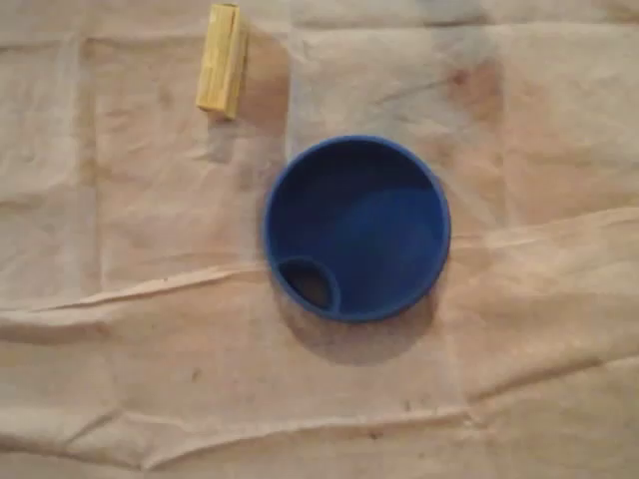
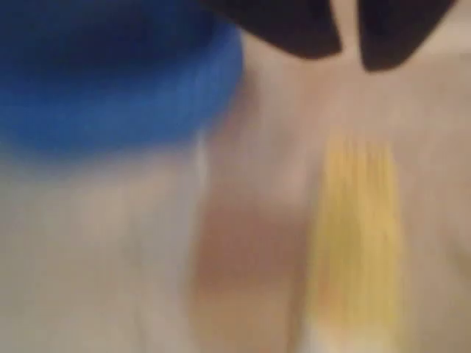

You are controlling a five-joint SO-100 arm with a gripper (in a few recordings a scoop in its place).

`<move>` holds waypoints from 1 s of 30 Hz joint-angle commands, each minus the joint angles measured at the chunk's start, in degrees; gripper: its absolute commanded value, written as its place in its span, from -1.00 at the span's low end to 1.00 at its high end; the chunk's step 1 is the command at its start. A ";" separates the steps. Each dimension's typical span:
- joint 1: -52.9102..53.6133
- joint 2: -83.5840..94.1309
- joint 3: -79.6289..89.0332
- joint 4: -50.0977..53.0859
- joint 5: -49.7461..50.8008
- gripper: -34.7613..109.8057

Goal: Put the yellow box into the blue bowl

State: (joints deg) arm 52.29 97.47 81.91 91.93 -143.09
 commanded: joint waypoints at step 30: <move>1.23 -13.89 -4.13 -12.57 10.20 -0.06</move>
State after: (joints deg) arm 54.49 82.00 81.21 80.42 -133.24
